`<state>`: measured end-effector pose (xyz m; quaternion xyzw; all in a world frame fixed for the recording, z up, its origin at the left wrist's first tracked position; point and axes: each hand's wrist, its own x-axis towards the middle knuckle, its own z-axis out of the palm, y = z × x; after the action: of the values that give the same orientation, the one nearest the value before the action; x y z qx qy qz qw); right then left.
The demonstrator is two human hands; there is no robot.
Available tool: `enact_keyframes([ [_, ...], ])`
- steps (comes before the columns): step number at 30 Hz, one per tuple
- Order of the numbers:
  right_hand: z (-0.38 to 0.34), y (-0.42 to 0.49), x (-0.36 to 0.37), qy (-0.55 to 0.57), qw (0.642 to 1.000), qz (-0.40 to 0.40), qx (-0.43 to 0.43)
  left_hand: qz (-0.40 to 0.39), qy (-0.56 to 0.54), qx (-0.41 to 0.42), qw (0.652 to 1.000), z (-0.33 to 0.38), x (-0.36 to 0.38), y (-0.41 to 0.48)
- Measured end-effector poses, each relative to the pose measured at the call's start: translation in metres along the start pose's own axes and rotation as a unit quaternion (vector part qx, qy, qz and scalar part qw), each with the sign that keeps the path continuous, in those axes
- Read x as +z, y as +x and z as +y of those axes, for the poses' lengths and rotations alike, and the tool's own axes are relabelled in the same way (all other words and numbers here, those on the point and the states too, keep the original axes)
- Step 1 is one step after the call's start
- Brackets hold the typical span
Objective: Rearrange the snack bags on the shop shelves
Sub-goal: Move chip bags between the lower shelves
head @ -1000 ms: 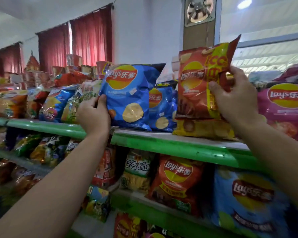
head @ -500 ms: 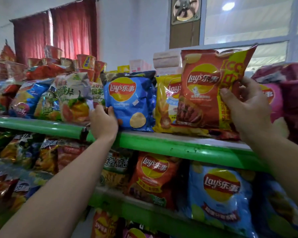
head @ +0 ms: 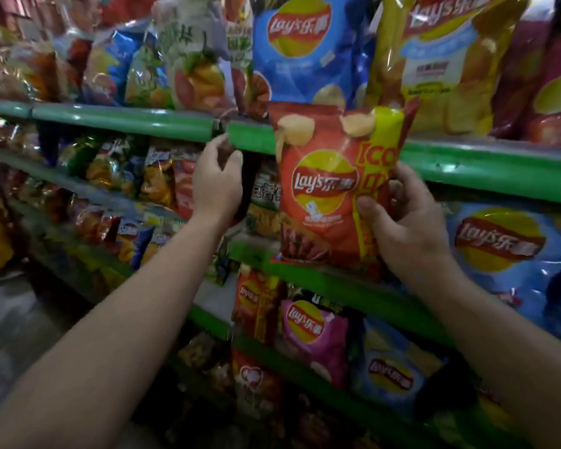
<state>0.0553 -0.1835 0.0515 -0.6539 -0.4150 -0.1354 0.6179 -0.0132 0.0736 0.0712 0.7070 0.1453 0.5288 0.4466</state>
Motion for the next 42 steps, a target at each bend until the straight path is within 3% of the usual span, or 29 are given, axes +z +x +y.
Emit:
enact_keyframes([
  [4, 0.044, -0.048, 0.025, -0.020, 0.998, -0.014, 0.062, -0.043, 0.038, -0.091, 0.994, -0.064, -0.012, -0.073],
  [10, 0.098, -0.124, 0.021, -0.054, 0.981, -0.011, 0.186, -0.260, 0.107, -0.230, 0.932, -0.148, 0.012, -0.160],
  [15, 0.122, -0.186, -0.012, -0.164, 0.947, -0.016, 0.277, -0.361, -0.056, -0.272, 0.890, -0.175, 0.049, -0.192],
  [18, 0.123, -0.201, -0.033, -0.168, 0.934, -0.019, 0.316, -0.349, -0.061, -0.313, 0.881, -0.186, 0.068, -0.200],
  [21, 0.120, -0.208, -0.049, -0.171, 0.924, -0.007, 0.342, -0.314, -0.010, -0.319, 0.894, -0.190, 0.081, -0.203],
  [27, 0.112, -0.224, -0.068, -0.209, 0.912, -0.004, 0.353, -0.280, 0.059, -0.251, 0.925, -0.193, 0.079, -0.210],
  [34, 0.117, -0.225, -0.089, -0.182, 0.908, -0.038, 0.375, -0.278, 0.023, -0.157, 0.947, -0.186, 0.055, -0.216],
  [42, 0.138, -0.229, -0.091, -0.247, 0.890, -0.069, 0.376, -0.280, 0.028, -0.274, 0.920, -0.194, 0.001, -0.192],
])
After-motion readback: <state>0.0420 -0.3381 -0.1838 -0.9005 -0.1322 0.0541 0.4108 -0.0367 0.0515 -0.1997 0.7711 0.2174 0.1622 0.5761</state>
